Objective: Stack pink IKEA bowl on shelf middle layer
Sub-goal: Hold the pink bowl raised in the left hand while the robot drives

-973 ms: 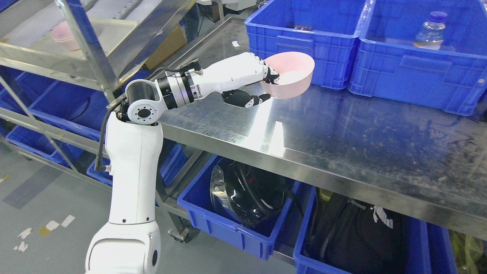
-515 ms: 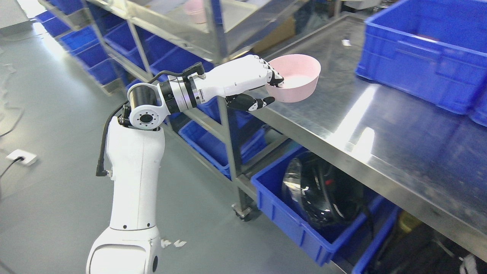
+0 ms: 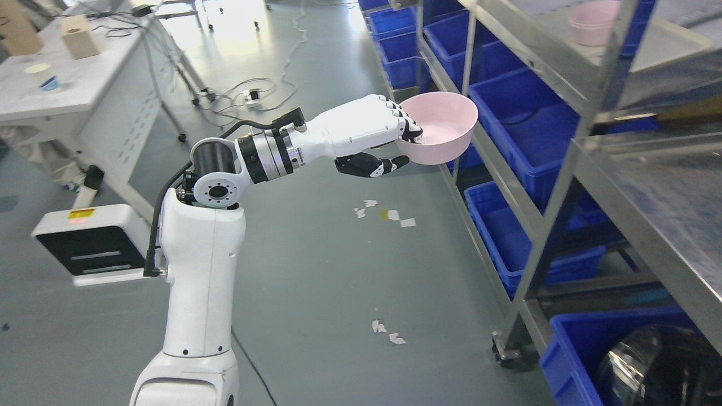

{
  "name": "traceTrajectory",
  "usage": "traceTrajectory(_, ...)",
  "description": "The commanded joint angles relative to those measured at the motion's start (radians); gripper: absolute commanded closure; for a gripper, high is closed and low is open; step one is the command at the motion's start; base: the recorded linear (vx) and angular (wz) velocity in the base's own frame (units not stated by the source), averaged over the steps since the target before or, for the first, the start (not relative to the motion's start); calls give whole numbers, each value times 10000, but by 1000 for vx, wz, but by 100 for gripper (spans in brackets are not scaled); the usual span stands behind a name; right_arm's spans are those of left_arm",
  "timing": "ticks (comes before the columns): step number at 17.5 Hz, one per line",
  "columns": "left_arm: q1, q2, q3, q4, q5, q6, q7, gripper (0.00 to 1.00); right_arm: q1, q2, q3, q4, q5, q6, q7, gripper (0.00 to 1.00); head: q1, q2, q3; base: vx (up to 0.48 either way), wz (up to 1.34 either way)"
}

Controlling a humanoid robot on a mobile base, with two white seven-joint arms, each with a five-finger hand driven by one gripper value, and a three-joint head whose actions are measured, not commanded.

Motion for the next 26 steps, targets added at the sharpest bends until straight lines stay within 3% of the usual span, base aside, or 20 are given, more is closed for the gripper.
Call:
traceTrajectory(1,182,171,-116,-428,-11,-4,37,97,31,-175,0,-175,0,-4,-5,0,0,0,0,92,860)
traceTrajectory(12,305,171,-468,-412,-11,-4,251,97,31,-175,0,-175,0,-4,-5,0,0,0,0,167,362)
traceTrajectory(26,351,171,-758,-382,-11,-4,558,97,31,-175,0,-175,0,-4,-5,0,0,0,0,402,11)
